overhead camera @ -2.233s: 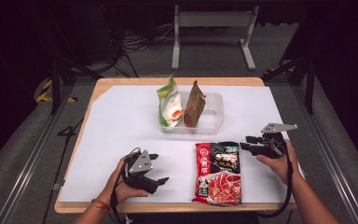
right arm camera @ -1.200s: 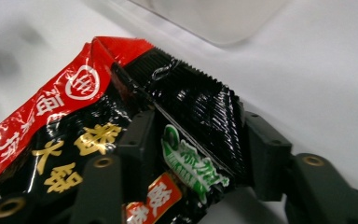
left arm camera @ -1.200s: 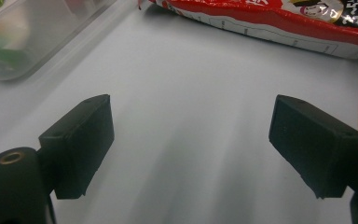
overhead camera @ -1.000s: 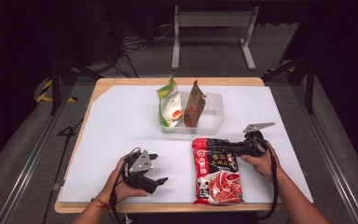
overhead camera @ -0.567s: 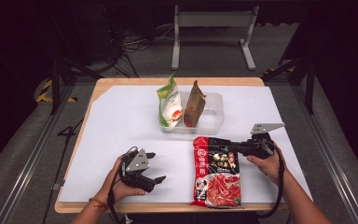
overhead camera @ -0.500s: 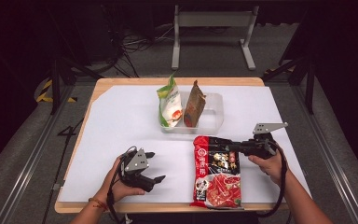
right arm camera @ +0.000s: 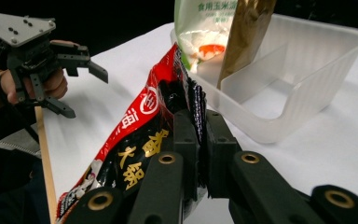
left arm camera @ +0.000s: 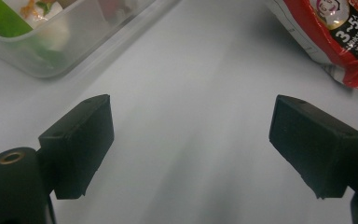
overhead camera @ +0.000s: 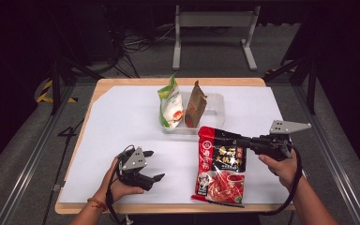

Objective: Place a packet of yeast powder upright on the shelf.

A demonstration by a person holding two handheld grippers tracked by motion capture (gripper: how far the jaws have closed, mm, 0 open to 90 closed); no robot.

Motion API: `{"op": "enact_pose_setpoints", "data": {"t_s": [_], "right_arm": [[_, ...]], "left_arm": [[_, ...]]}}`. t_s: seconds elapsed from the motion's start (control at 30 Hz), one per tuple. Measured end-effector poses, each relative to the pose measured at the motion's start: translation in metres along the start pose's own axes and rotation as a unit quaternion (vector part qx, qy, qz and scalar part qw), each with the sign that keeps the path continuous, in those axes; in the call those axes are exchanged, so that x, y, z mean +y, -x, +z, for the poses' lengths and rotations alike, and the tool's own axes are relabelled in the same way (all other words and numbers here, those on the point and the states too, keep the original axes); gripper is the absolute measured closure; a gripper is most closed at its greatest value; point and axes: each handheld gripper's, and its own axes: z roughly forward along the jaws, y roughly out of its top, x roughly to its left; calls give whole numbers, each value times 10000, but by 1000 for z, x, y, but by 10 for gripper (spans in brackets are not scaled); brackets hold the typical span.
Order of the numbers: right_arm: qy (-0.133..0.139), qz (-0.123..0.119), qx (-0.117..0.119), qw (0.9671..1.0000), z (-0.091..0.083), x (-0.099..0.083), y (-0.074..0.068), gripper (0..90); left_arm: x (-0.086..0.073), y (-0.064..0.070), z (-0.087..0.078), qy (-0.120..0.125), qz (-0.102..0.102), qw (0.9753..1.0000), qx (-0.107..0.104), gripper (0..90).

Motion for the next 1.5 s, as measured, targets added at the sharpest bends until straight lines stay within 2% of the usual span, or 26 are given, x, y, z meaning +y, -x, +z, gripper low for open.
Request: {"op": "enact_pose_setpoints", "data": {"t_s": [0.33,0.67,0.77,0.93,1.03,1.17,1.3,1.5], "right_arm": [[299,-240,-169,9991,-18,10,-12,858],[398,-449,-210,9980,-29,21,-29,861],[399,-557,-306,9972,-31,25,-35,863],[427,-660,-464,9958,-33,28,-38,865],[466,-673,-463,9956,-34,30,-40,867],[482,-802,-584,9939,-35,37,-42,868],[529,-835,-698,9927,-34,42,-41,869],[550,-923,-870,9904,-32,49,-43,870]], "left_arm": [[-1,-4,-6,97,-71,9999,84,146],[-1,-5,-8,117,-91,9998,125,146],[0,-6,-9,151,-95,9998,118,146],[0,-6,-12,204,-101,9996,151,146],[-1,-7,-12,225,-125,9995,165,146],[-1,-10,-11,228,-146,9996,125,146],[-2,-12,-10,245,-150,9995,95,146],[-2,-9,-13,235,-135,9996,126,146]]}}
